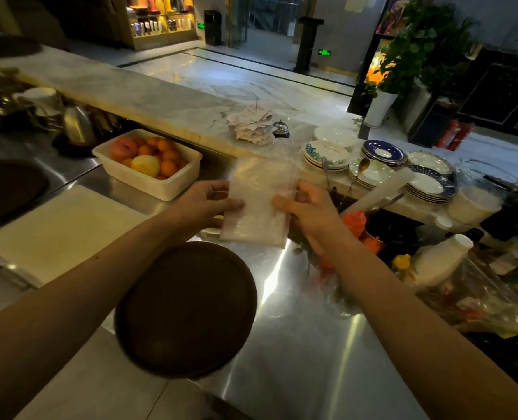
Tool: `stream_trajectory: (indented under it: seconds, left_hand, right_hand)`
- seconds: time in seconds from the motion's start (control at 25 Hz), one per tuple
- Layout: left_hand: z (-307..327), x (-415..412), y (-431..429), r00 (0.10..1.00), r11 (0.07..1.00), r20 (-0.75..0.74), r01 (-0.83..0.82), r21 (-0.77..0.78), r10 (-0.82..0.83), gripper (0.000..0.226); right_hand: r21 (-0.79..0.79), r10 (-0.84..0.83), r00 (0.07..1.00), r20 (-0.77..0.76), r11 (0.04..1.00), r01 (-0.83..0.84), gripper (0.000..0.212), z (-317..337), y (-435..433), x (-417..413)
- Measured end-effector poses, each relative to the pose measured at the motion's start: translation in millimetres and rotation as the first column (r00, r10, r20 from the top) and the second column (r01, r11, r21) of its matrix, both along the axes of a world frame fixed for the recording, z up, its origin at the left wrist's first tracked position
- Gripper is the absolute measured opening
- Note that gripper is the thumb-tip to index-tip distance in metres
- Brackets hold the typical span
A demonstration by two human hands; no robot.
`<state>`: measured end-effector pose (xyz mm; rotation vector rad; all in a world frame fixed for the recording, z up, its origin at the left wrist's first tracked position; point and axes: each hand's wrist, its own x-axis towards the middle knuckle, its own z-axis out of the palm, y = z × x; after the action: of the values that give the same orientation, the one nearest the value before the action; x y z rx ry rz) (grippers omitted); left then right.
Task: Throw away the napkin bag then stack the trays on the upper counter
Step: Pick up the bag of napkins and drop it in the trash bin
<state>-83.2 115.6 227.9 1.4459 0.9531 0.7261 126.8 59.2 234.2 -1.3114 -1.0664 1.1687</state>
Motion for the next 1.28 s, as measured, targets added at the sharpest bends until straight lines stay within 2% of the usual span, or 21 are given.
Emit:
stream_trajectory:
  seconds: [0.16,0.24,0.36,0.52,0.64,0.8,0.92,1.12,1.28]
  left_hand:
    - [-5.0,-86.3,-11.2,0.996,0.996,-0.015,-0.091,-0.009,0.091,0.028]
    - [-4.5,-124.6,-19.0,0.983,0.984,-0.025,-0.18,-0.008,0.18,0.027]
    - [-4.0,-185.5,-41.5,0.934,0.936,-0.059,-0.351,0.021,0.351,0.027]
    - [1.2,-237.6,-90.2,0.828,0.828,-0.062,-0.56,-0.034,0.557,0.034]
    - [6.1,-256.6,-143.3,0.685,0.685,-0.031,-0.728,0.001,0.728,0.042]
    - [4.3,-260.1,-224.4,0.477,0.478,-0.024,-0.879,-0.003,0.878,0.046]
    - [-2.5,-259.2,-294.1,0.333,0.333,-0.016,-0.943,0.005,0.943,0.05]
    - [-5.6,-251.6,-405.0,0.062,0.062,-0.001,-0.998,0.005,0.998,0.057]
    - [-6.4,-247.1,-476.0,-0.163,-0.162,-0.034,-0.987,0.017,0.986,0.057]
  right_hand:
    - [0.0,0.161,0.986,0.03,0.987,-0.161,0.028,-8.0,32.0,-72.2]
    - [-0.009,0.234,0.971,0.048,0.972,-0.234,0.034,-12.6,43.1,-107.9]
    - [-0.007,0.395,0.917,0.058,0.919,-0.395,0.042,-14.4,51.3,-174.3]
    - [0.011,0.534,0.841,0.087,0.844,-0.537,0.048,-14.2,47.4,-238.8]
    - [0.09,0.631,0.768,0.112,0.763,-0.64,0.057,-11.5,30.9,-274.7]
    - [0.178,0.766,0.632,0.114,0.61,-0.772,0.054,-8.2,-12.0,-310.1]
    - [0.192,0.861,0.482,0.162,0.452,-0.871,0.04,-14.0,-54.1,-338.9]
    - [0.2,0.943,0.293,0.156,0.26,-0.945,0.049,-19.4,-139.5,-379.7]
    - [0.26,0.96,0.155,0.234,0.091,-0.961,0.042,-24.6,-207.5,-410.3]
